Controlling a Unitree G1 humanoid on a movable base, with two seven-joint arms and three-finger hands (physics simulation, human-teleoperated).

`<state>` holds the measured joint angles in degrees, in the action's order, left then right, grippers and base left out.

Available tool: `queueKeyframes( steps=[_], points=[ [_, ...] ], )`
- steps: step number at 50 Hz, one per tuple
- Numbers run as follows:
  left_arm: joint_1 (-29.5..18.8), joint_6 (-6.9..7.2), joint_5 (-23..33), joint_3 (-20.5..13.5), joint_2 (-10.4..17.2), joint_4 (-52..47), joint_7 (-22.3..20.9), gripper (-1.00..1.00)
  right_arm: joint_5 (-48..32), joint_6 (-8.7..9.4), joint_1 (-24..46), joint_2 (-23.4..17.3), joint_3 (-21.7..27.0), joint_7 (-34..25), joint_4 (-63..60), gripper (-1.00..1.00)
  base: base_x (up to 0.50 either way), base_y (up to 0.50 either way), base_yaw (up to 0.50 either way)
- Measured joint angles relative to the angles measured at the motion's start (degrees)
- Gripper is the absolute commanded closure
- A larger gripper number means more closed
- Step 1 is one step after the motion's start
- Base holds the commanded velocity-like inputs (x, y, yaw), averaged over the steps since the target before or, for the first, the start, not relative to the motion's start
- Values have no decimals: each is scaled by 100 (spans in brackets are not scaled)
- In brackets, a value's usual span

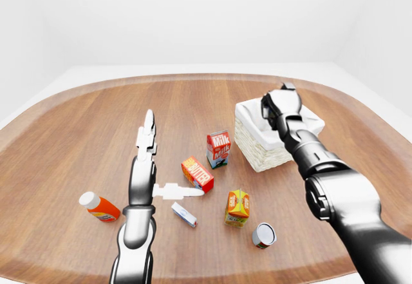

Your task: Pick up the alphabet soup and the tomato sauce, and put them in the basket.

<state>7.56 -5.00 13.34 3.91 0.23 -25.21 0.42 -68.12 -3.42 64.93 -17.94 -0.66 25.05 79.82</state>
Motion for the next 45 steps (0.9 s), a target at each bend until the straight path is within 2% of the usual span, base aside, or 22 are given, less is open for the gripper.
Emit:
queueKeyframes(
  steps=[7, 9, 10, 12, 13, 14, 15, 45],
  points=[
    [7, 0, 3, 3, -1, 6, 1, -100, 9, 30, -33, -15, 16, 7, 7, 100, 0, 0, 0],
    [8, 0, 4, 4, -1, 4, 1, -100, 13, 38, -39, -16, 19, 10, 9, 93, 0, 0, 0],
    [8, 0, 4, 5, -1, 3, 1, -100, 17, 41, -41, -17, 20, 11, 10, 73, 0, 0, 0],
    [8, 0, 5, 6, -1, 1, 1, -100, 36, 46, -43, -17, 20, 14, 8, -18, 0, 0, 0],
    [9, 0, 5, 6, -1, 0, 0, -100, 48, 47, -44, -16, 20, 14, 8, -36, 0, 0, 0],
    [9, 0, 5, 7, -1, -1, 0, -100, 62, 47, -46, -15, 20, 12, 9, -80, 0, 0, 0],
    [9, 0, 5, 7, -1, -3, 0, -100, 75, 49, -45, -14, 20, 17, 5, -100, 0, 0, 0],
    [10, 0, 7, 11, -1, -14, -1, -100, 230, 1, 83, -7, 35, 100, -81, -100, 0, 0, 0]
  ],
)
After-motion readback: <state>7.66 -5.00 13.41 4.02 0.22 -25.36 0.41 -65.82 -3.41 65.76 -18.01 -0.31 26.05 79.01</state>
